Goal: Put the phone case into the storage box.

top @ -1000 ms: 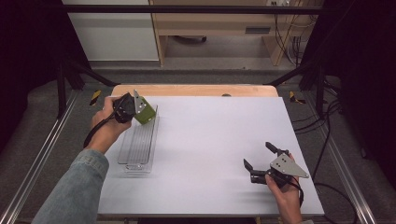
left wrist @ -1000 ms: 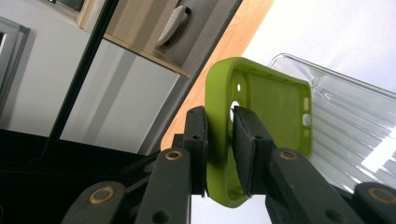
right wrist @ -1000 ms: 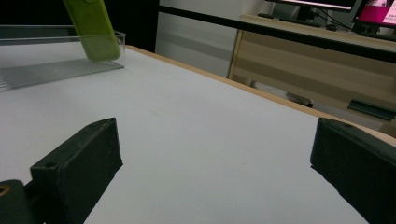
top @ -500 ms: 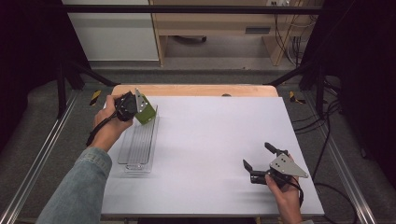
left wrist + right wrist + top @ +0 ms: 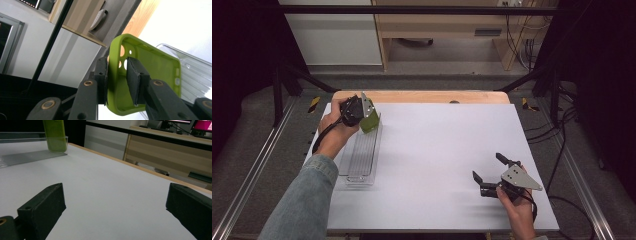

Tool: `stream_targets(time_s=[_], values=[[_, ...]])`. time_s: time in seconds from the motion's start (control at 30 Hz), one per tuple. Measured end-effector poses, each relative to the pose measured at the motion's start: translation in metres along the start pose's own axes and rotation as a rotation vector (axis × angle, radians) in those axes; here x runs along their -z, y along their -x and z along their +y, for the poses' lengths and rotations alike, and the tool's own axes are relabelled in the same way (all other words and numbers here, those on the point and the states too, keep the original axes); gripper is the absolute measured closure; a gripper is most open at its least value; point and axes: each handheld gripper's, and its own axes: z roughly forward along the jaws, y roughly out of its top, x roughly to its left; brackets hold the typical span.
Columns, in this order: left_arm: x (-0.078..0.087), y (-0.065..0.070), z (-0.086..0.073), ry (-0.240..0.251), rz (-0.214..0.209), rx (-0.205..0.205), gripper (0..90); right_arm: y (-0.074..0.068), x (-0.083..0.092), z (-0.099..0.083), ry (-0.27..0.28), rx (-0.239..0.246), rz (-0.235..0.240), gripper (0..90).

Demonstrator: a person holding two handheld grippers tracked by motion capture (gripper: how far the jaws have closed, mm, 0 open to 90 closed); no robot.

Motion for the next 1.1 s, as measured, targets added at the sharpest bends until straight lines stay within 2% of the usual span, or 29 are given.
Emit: stream_targets(time_s=[0.63,0.77,0.97,1.1], values=[[-0.012,0.001,0.01,0.0,0.008,0.004,70.5,0.0,-0.001,-0.001,-0.003,-0.005,0.003,2.5],[-0.015,0.001,0.011,-0.008,0.011,0.015,67.3,0.0,0.0,-0.001,-0.003,-0.006,0.004,2.5],[-0.018,-0.001,0.01,-0.034,0.049,0.084,46.4,0.0,-0.001,-0.001,-0.002,-0.006,0.004,2.5],[-0.017,-0.005,0.007,-0.024,0.067,0.155,38.3,0.0,0.0,-0.001,-0.002,-0.006,0.005,2.5]])
